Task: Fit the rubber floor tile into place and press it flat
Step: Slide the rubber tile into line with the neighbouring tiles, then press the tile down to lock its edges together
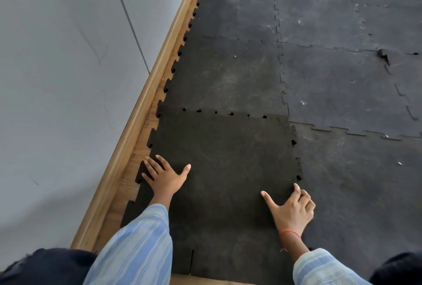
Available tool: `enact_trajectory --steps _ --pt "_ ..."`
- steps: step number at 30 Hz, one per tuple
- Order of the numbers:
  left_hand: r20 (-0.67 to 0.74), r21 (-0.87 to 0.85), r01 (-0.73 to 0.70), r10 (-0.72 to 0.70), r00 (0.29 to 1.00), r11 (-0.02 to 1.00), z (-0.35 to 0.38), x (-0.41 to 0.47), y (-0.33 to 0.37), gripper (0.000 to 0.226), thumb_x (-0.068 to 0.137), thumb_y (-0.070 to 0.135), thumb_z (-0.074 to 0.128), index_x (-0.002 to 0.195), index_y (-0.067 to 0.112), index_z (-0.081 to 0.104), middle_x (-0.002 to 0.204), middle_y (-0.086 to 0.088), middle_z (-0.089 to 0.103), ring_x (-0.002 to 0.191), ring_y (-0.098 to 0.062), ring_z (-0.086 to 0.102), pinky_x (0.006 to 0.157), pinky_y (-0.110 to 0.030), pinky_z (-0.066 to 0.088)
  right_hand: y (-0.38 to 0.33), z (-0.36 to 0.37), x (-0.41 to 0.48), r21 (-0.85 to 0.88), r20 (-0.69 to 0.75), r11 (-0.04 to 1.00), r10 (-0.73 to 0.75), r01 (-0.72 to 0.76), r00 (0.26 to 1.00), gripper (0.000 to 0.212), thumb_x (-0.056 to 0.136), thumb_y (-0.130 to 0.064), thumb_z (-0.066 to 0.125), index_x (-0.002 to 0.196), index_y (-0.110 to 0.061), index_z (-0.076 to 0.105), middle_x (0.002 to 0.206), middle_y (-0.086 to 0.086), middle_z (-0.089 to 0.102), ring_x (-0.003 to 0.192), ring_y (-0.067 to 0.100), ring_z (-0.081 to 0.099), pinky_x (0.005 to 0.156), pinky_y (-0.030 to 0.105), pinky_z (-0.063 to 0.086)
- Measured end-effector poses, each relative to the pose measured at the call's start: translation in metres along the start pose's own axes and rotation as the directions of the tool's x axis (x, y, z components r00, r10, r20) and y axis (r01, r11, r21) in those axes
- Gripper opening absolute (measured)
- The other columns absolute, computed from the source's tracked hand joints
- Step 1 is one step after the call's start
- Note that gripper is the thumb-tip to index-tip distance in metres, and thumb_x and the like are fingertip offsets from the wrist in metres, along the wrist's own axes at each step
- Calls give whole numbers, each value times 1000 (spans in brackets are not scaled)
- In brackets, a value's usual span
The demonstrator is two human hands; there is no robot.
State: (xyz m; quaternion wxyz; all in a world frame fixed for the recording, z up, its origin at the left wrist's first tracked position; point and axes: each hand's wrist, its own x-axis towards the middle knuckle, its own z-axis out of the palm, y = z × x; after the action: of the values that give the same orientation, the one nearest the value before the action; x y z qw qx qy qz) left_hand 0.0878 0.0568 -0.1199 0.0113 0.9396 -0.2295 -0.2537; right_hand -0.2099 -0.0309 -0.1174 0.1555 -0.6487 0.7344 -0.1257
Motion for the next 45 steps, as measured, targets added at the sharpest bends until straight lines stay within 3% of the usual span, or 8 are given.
enact_trajectory --steps 8,15,21,27,36,45 --pt "33 82 -208 206 978 975 29 -40 49 104 84 77 23 148 6 -18 154 -21 -27 142 -34 -24 113 -60 -5 3 5 -3 -109 79 990 -79 87 994 102 72 -70 57 147 -8 25 156 10 24 145 28 15 115 49 15" --pt "75 150 -284 275 958 947 39 -50 63 104 82 79 20 149 8 -18 154 -21 -28 142 -34 -25 112 -62 -5 -12 -2 33 -42 154 999 -24 31 988 121 67 -77 56 150 -6 5 161 9 5 148 21 4 119 40 11" --pt "111 188 -293 276 955 938 35 -51 62 108 78 83 21 148 11 -20 153 -19 -31 142 -33 -26 113 -60 -4 -20 -5 51 88 136 987 118 -131 984 100 75 -61 63 149 -12 17 154 8 27 140 30 23 110 46 26" --pt "113 215 -307 288 951 927 31 -52 60 109 77 84 21 149 13 -19 153 -19 -30 143 -32 -24 114 -58 -2 -24 -2 50 71 140 983 156 -167 978 96 78 -60 61 149 -14 15 154 6 26 133 34 28 104 48 30" --pt "131 234 -321 297 946 918 29 -55 49 109 76 85 21 148 14 -21 154 -16 -30 144 -31 -23 116 -56 -1 -23 0 37 61 171 990 115 -127 979 102 76 -60 63 150 -13 11 155 7 21 139 31 20 107 49 27" --pt "113 240 -310 291 950 920 32 -56 44 108 77 84 18 148 14 -21 154 -16 -30 144 -31 -22 116 -57 1 -23 -5 36 32 253 999 -5 -3 967 96 77 -59 63 149 -12 19 157 15 14 138 37 17 113 43 23"
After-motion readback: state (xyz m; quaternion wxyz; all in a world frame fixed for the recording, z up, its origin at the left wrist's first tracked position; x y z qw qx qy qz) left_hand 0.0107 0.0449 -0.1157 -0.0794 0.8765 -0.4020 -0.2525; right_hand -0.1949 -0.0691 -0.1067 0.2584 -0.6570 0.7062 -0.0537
